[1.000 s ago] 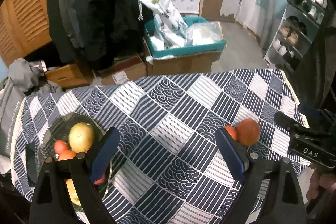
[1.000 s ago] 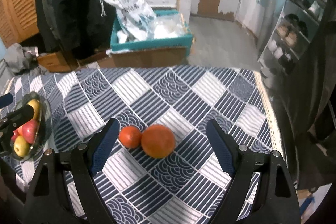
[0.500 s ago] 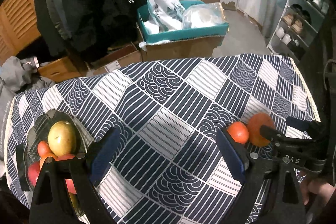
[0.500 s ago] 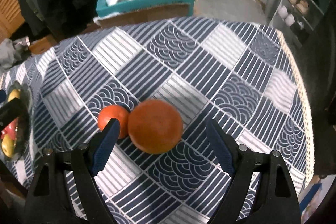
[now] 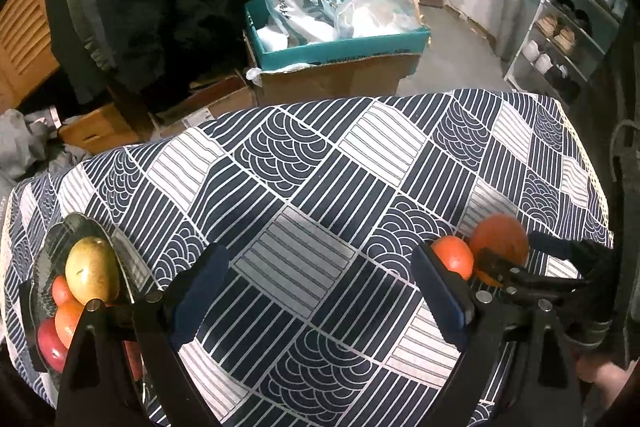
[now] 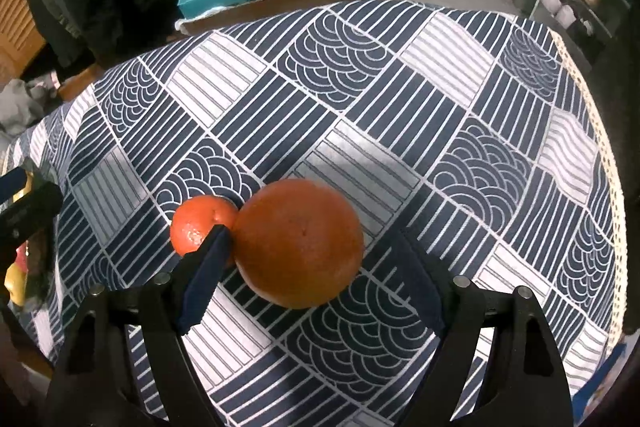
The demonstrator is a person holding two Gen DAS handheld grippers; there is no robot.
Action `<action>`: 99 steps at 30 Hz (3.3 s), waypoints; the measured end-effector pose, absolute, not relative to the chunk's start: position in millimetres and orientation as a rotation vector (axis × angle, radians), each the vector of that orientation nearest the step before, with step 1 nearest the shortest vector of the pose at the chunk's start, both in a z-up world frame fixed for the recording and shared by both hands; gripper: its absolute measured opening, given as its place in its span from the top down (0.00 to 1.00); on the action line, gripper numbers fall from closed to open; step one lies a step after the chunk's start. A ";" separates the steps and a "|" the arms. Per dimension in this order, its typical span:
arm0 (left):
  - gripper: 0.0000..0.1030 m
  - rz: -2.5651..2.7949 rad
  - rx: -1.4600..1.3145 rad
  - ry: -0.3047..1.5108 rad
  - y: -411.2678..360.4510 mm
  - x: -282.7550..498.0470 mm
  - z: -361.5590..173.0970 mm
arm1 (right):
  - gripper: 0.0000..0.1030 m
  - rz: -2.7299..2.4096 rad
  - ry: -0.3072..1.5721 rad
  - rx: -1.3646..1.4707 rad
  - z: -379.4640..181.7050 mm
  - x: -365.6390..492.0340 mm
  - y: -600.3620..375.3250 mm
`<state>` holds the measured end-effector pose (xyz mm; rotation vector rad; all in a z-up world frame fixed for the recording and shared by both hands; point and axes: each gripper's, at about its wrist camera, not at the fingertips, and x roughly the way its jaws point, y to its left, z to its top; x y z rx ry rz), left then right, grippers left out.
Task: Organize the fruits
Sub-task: 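Move both tools toward the two tangerines on the cloth, then grasp a tangerine with left tool while right tool grasps the other tangerine, then lift the tangerine with left tool while right tool carries its tangerine toward the bowl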
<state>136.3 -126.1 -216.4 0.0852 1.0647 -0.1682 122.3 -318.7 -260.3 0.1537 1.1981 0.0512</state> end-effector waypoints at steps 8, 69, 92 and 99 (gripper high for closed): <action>0.09 -0.183 0.078 1.081 -134.2 141.6 -221.5 | 0.33 0.096 1.215 0.282 -267.9 124.6 -329.8; 0.55 -0.387 0.068 1.090 -190.4 129.4 -231.7 | 0.34 -0.078 1.098 0.096 -224.3 100.5 -355.0; 0.55 -0.305 0.002 0.928 -126.7 108.1 -146.2 | 0.34 -0.025 0.913 0.005 -138.7 87.9 -306.1; 0.55 -0.283 -0.020 0.886 -107.9 97.7 -125.4 | 0.34 0.007 0.862 -0.005 -113.4 84.6 -286.8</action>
